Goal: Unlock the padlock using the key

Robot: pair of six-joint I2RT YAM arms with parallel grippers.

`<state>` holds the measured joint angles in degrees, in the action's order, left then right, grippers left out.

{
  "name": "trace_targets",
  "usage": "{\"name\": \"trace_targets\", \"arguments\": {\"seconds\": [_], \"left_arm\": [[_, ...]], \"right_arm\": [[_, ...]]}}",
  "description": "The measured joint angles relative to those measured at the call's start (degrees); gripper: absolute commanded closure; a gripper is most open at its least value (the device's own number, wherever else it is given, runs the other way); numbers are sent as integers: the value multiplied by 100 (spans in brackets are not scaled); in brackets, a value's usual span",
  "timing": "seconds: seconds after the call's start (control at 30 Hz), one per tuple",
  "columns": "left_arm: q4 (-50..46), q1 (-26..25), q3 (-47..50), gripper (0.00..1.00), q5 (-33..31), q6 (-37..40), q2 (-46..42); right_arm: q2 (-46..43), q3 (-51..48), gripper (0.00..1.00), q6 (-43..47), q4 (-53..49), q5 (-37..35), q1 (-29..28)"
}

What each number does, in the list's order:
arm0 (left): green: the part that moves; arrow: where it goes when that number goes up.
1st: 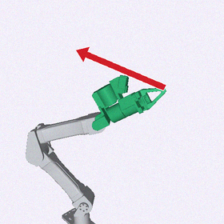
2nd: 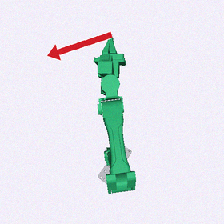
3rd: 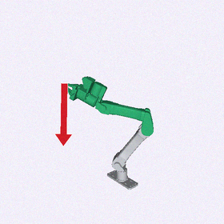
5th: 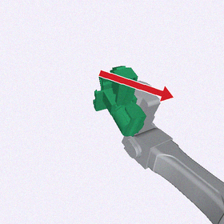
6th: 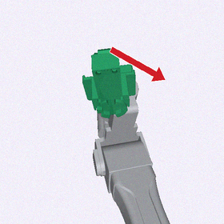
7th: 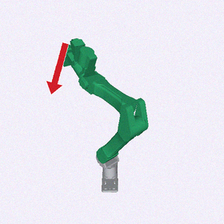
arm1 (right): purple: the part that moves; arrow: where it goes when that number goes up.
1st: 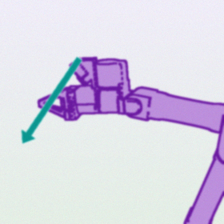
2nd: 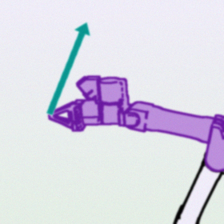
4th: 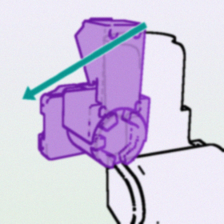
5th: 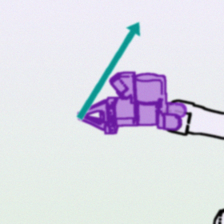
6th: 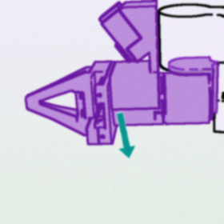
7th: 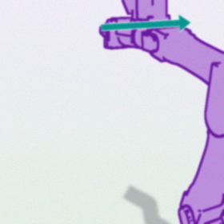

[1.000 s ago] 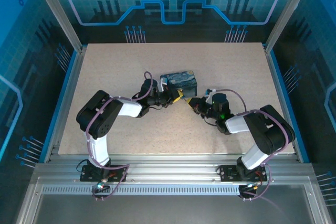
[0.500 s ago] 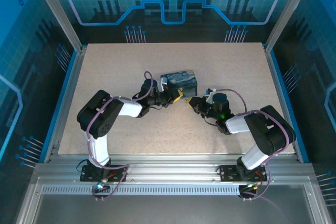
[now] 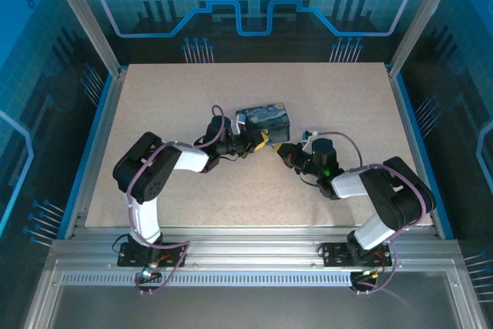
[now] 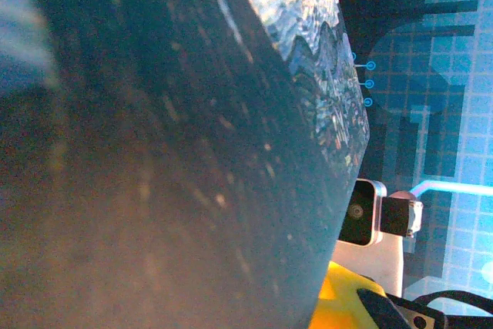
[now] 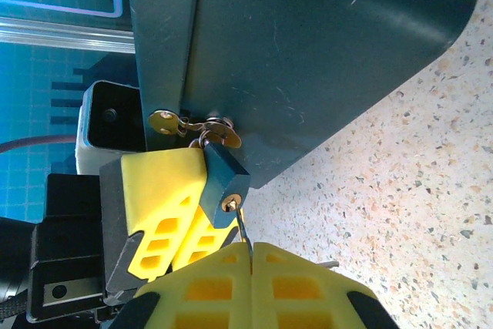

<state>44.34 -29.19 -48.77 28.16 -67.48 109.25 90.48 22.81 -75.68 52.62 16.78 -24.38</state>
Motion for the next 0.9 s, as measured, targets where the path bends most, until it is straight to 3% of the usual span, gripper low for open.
{"name": "trace_targets", "arguments": {"seconds": [0.9], "left_arm": [[249,44,0,100,15,-166,63]], "right_arm": [[44,122,100,-155,31,-90,-7]]}}
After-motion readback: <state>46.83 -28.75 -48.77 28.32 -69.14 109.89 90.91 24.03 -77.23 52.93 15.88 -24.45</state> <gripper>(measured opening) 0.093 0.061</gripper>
